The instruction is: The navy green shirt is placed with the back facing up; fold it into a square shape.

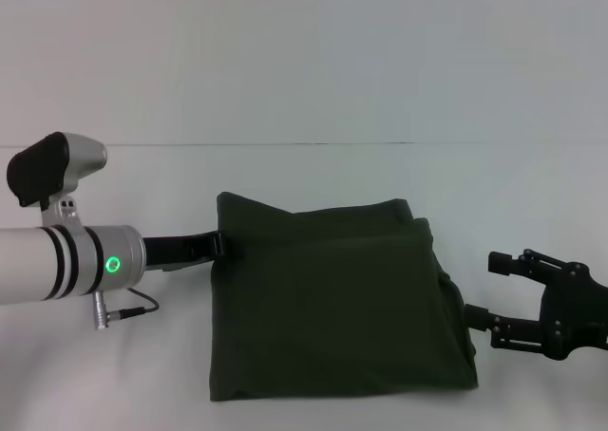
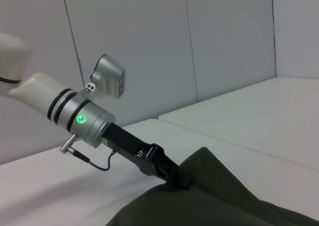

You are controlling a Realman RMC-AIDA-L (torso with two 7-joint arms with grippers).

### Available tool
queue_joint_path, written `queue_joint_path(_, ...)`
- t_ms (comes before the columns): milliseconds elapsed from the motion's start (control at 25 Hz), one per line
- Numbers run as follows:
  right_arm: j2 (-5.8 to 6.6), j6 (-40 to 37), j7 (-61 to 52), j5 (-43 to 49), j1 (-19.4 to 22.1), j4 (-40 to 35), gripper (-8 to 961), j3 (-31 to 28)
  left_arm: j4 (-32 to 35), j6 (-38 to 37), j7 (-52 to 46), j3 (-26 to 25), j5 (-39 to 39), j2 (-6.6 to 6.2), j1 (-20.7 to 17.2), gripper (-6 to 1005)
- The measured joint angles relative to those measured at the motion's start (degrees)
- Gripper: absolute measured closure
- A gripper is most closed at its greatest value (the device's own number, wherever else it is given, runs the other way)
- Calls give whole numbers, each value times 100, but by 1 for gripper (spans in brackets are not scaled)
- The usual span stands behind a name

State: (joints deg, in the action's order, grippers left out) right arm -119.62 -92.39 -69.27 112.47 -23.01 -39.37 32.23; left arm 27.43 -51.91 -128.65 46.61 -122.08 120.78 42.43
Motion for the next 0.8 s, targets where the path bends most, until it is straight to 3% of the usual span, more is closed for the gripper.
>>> queue_joint_path(280,-8,-20,14,0,-21,71,21,-9,429,-85,441,-5,379,183,-305,936)
queue_joint_path(440,-9,-24,23,1,-30,72,21,-9,486,-220,566,-4,514,145,-445,884)
queue_joint_path(640,-9,-25,79,4,-41,72,22,-29,814,-407,755,-27,959,119,-815,740)
queue_joint_path(800,-9,-92,333,-45,-41,70,21,-23,1031,-1158,1041,-347,1342,33,-1109,612)
